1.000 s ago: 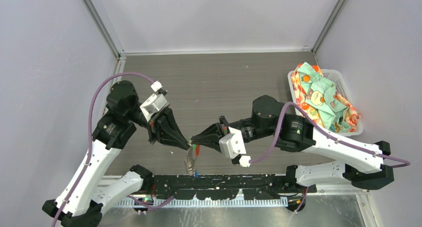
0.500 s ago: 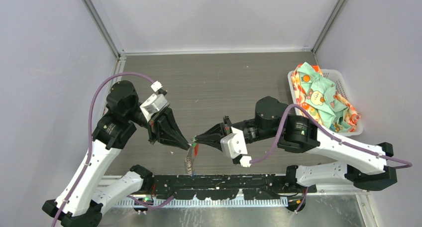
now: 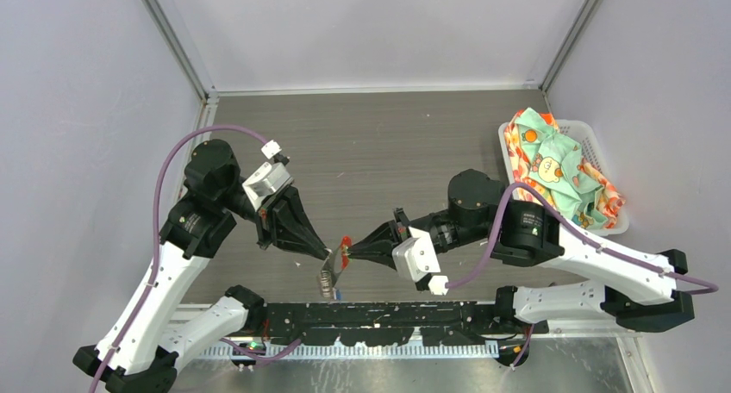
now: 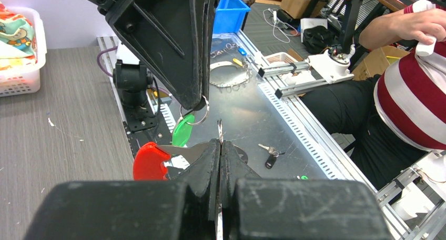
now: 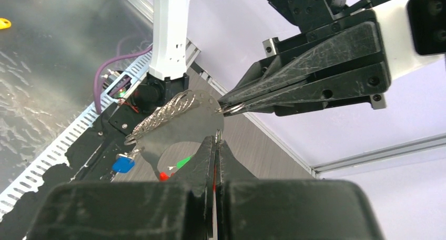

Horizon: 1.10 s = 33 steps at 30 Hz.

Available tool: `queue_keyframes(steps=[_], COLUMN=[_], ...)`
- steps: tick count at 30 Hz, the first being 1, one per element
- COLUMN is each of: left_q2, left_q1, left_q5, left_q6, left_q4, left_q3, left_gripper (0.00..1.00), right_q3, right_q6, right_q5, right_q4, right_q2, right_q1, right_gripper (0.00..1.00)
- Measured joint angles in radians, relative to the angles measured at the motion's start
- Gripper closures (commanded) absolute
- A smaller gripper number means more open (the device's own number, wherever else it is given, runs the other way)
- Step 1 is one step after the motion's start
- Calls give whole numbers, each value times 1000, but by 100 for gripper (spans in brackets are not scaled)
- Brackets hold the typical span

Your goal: Put the keys on the keyring

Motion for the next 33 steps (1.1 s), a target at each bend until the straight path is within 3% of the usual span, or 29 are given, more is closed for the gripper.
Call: queue_keyframes(steps=[33], left_q2=[0], left_q1=[0], left_q5=[0], left_q6=[0], left_q4=[0], left_q3=[0], left_gripper=[100], right_q3=[0], right_q6=[1], right_q5=[-15], right_q4=[47], right_q2=[33], right_q1=[13], right_gripper=[99])
